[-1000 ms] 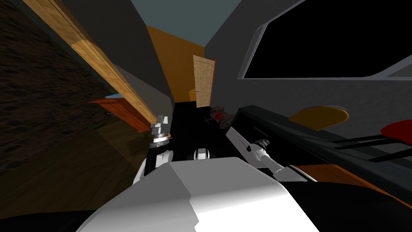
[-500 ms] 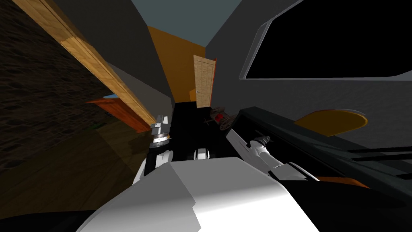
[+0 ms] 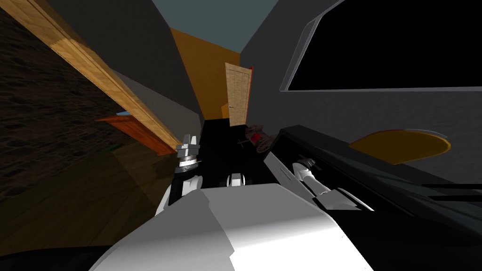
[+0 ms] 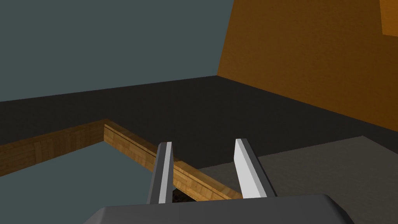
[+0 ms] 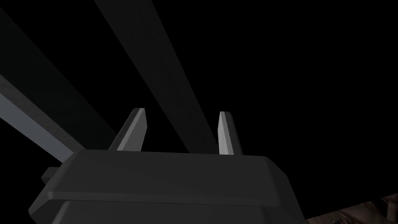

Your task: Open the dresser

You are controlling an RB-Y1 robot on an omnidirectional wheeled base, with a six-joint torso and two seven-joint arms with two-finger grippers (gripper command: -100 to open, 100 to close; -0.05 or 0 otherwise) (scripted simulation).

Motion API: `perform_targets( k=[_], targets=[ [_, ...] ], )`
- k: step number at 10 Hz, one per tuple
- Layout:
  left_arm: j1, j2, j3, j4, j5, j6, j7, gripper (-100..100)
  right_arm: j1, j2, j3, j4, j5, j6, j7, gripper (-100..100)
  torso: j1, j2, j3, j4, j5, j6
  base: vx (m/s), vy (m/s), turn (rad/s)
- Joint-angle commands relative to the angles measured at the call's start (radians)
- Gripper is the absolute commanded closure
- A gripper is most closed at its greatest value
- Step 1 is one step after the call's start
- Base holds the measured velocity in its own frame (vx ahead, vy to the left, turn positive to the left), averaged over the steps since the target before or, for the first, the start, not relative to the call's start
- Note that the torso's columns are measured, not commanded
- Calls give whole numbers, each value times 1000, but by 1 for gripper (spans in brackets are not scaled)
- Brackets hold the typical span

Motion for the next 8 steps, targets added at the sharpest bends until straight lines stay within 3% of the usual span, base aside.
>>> perform_targets(
  k=[1,8],
  targets=[
    [0,0,0,0,0,0,0,0,-2,-2,0,-2,-4,-3,5,100,5,2,1,1,1,2,-57,154,-14],
    [0,0,0,0,0,0,0,0,-2,-2,0,-15,-12,-7,22,100,1,0,0,1,1,1,-49,164,-14]
  ],
)
